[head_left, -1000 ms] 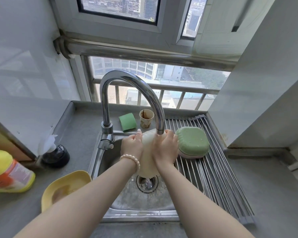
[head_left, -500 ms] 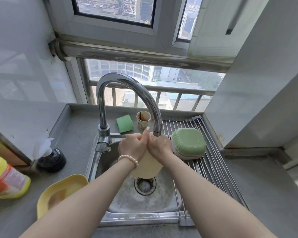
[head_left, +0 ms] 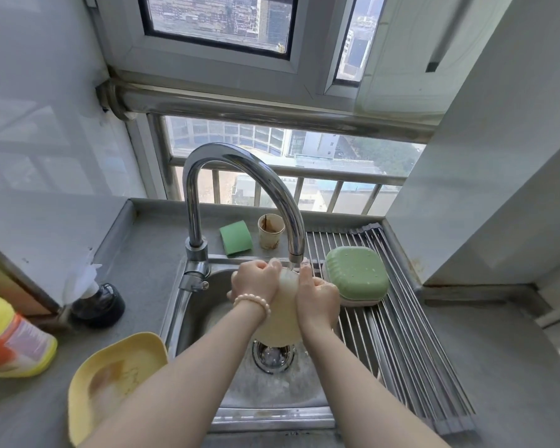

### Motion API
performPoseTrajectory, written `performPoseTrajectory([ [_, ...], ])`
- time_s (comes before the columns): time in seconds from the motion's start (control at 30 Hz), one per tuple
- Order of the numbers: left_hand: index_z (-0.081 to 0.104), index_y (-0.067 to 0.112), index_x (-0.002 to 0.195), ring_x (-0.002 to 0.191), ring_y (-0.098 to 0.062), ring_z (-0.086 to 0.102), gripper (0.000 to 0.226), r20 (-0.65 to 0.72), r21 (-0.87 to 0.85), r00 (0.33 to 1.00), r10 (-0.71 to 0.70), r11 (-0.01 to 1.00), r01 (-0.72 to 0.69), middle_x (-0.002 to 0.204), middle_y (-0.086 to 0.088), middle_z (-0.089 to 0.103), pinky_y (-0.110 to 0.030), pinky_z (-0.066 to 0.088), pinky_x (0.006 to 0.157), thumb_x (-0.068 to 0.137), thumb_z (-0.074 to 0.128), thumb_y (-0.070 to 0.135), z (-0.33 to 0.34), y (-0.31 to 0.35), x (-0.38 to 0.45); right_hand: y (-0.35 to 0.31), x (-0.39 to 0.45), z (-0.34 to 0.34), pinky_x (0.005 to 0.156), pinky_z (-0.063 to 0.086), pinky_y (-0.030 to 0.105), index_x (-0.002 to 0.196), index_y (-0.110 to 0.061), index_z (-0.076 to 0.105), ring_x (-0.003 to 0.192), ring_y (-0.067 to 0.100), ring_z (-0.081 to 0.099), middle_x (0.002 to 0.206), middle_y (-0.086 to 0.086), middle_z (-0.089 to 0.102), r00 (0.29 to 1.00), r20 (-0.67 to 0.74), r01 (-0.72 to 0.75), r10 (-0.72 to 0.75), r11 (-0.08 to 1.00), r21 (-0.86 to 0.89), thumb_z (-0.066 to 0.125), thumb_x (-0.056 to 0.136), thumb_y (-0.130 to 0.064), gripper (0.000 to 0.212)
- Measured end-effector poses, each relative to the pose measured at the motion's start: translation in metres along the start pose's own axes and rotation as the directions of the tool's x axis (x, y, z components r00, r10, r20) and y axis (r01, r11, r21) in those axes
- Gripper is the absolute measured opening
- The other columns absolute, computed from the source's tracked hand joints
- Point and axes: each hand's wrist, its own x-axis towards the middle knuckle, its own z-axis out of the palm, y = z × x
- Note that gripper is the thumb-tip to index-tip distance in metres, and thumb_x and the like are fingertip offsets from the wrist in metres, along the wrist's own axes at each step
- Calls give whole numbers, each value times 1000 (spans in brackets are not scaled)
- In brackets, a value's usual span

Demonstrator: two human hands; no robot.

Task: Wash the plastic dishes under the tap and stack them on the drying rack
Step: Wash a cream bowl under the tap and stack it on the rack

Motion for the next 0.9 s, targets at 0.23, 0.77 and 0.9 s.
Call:
performPoseTrajectory([
  [0.23,57,14,74,62,-15,47,37,137,-280,988,68,960,-27,66,-1,53,-26,39,59,85,61,49,-14,-20,11,7,13,-4,81,50,41,65,-9,55,78,29,58,72,6,60,950,-16,-286,312,888,361,51,95,-43,46],
  [0.77,52,14,78,66,-10,47,33,21,-311,995,-101,945,103,80,-1,55,-24,34,54,82,68,43,-11,-13,2,21,-8,8,69,56,45,52,-9,61,71,33,67,59,5,66,967,-11,-224,256,863,452,60,82,-54,54],
  [0.9,51,18,60,61,-14,48,35,9,-316,999,-52,947,52,65,-2,54,-20,39,57,93,58,27,-17,-17,12,27,-2,4,77,56,46,72,-7,63,77,33,67,76,10,68,885,111,-419,452,670,613,61,87,-43,38],
])
